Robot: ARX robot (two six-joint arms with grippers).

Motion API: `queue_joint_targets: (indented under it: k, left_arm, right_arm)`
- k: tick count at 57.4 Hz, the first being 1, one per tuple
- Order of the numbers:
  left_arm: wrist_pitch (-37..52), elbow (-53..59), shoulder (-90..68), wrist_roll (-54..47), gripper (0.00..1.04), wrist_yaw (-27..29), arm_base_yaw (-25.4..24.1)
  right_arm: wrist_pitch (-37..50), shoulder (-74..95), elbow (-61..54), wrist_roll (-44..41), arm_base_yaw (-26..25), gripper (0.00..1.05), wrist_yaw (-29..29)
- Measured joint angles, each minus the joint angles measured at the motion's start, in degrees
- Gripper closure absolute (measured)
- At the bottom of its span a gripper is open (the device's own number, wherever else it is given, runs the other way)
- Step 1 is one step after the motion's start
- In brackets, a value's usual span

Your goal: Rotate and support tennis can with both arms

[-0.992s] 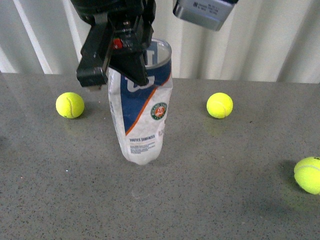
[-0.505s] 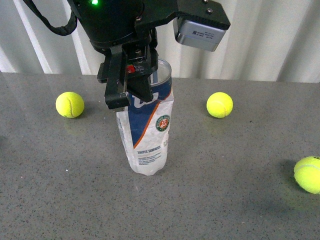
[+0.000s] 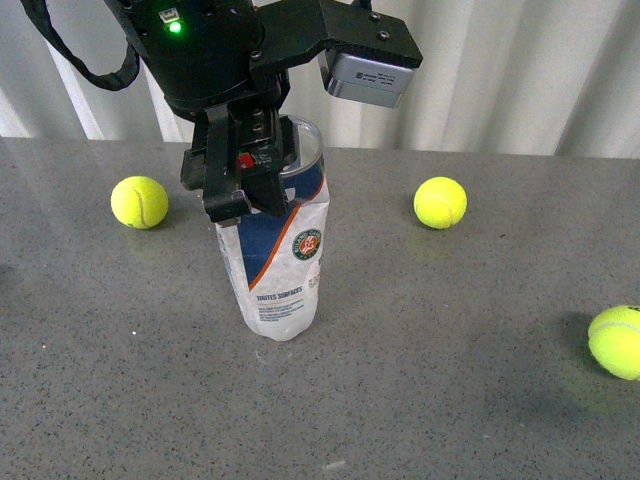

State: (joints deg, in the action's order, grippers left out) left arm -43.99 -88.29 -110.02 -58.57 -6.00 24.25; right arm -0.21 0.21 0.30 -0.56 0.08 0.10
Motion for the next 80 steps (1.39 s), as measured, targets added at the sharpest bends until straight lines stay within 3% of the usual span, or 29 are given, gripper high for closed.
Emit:
queue_joint_targets:
  k: [11, 22, 31, 40, 48, 56, 62, 64, 67, 69, 74, 80]
  left_arm:
    - [0.0, -0.2, 1.3, 2.0, 0.34, -2.5, 0.1]
    - [2.6, -0.4, 8.8, 6.6, 0.05, -9.3, -1.1]
    - [8.9, 2.5, 20.7, 11.4, 0.07, -13.3, -4.7]
    - [21.4, 14.8, 36.2, 23.0, 0.07, -15.5, -9.8]
    - [27.2, 27.4, 49.6, 34.4, 0.07, -17.2, -15.3]
    - [26.3, 41.7, 64.8, 43.8, 0.07, -23.0, -27.9]
    - [22.9, 51.8, 74.8, 50.2, 0.08, -36.3, -46.9]
    - [27.4, 55.2, 77.6, 52.3, 0.13, -35.2, -51.3]
    - [41.9, 65.5, 84.6, 55.7, 0.27, -36.2, -62.1]
    - [47.5, 69.7, 86.6, 56.3, 0.34, -35.9, -64.5]
    - [51.5, 76.0, 89.4, 57.5, 0.50, -32.8, -63.7]
    - [49.1, 79.8, 94.6, 58.0, 0.70, -26.2, -58.0]
  right_arm:
    - [0.0, 0.0, 0.0, 0.0, 0.0, 0.07, 0.0]
    - [0.0, 0.0, 0.0, 0.0, 0.0, 0.07, 0.0]
    - [0.0, 0.0, 0.0, 0.0, 0.0, 0.07, 0.0]
    - [0.0, 0.0, 0.0, 0.0, 0.0, 0.07, 0.0]
    - [0.0, 0.0, 0.0, 0.0, 0.0, 0.07, 0.0]
    - [0.0, 0.0, 0.0, 0.0, 0.0, 0.07, 0.0]
    - [0.0, 0.0, 0.0, 0.0, 0.0, 0.07, 0.0]
    - [0.0, 0.0, 0.0, 0.0, 0.0, 0.07, 0.0]
    - [0.0, 0.0, 0.0, 0.0, 0.0, 0.07, 0.0]
    - [0.0, 0.0, 0.0, 0.0, 0.0, 0.07, 0.0]
    - [0.0, 0.0, 0.0, 0.0, 0.0, 0.07, 0.2]
    - [0.0, 0.0, 0.0, 0.0, 0.0, 0.07, -0.2]
